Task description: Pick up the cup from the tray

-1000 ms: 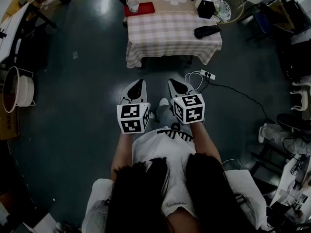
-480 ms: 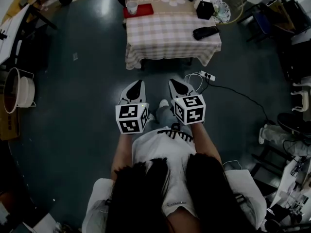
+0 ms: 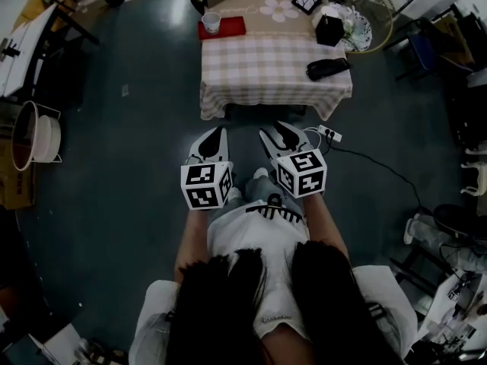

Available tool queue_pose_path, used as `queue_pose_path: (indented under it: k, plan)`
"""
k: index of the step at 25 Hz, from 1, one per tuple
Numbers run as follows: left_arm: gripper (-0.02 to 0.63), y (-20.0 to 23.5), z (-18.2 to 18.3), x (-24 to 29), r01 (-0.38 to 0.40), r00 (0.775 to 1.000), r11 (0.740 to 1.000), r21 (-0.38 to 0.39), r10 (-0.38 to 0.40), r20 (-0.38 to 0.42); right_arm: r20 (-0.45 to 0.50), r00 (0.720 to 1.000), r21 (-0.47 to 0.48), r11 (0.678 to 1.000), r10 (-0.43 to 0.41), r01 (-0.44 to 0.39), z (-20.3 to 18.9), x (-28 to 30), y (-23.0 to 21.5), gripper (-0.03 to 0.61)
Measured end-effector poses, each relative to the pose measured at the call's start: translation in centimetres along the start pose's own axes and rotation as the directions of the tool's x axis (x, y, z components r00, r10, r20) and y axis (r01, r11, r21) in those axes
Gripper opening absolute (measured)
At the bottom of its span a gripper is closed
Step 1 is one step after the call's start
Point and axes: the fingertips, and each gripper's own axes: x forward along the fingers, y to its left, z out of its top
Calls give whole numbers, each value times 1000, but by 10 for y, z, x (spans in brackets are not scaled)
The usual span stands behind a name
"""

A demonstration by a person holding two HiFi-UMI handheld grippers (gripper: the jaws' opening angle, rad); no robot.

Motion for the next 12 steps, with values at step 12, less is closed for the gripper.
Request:
queue_pose_path:
  k: [12]
  plan:
    - [8, -6, 14, 51, -115, 992, 993, 2, 115, -45, 99, 993, -53, 997, 65, -60, 42, 29, -50, 354]
